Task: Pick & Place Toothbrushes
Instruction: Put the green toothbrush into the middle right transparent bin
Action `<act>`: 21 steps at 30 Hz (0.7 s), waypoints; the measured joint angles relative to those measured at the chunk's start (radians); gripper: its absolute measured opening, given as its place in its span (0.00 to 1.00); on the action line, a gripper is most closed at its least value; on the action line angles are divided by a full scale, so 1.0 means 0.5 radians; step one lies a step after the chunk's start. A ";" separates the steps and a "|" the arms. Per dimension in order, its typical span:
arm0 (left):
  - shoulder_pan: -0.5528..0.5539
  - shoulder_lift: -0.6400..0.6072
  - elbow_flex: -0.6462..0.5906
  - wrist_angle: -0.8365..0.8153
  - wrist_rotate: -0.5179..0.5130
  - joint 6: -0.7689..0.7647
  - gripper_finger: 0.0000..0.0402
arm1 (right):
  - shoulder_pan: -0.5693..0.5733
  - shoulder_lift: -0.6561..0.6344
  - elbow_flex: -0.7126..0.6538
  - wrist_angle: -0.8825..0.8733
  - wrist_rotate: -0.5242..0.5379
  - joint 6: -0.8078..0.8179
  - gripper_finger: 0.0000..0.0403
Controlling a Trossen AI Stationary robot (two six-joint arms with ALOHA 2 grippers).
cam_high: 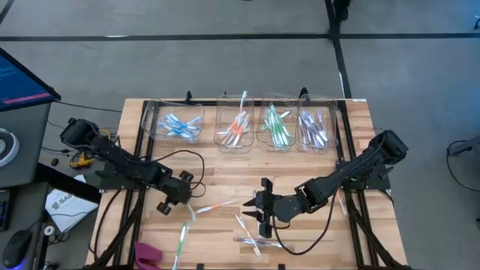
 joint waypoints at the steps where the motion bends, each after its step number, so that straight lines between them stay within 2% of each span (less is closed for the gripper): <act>1: 0.000 0.000 -0.001 -0.001 -0.007 0.000 0.14 | 0.000 0.000 0.000 0.000 0.000 0.000 0.28; 3: 0.000 -0.001 -0.001 -0.005 -0.024 -0.028 0.05 | 0.000 0.000 0.000 0.000 0.000 0.000 0.28; 10: -0.002 -0.058 0.003 -0.075 -0.157 -0.108 0.02 | -0.002 -0.001 0.000 -0.007 0.001 -0.066 0.28; 15: 0.012 -0.191 0.156 -0.247 -0.327 -0.140 0.03 | -0.002 -0.002 0.000 -0.121 0.001 -0.170 0.28; 21: 0.109 -0.383 0.386 -0.337 -0.349 0.171 0.02 | -0.032 -0.002 0.000 -0.360 0.001 -0.258 0.27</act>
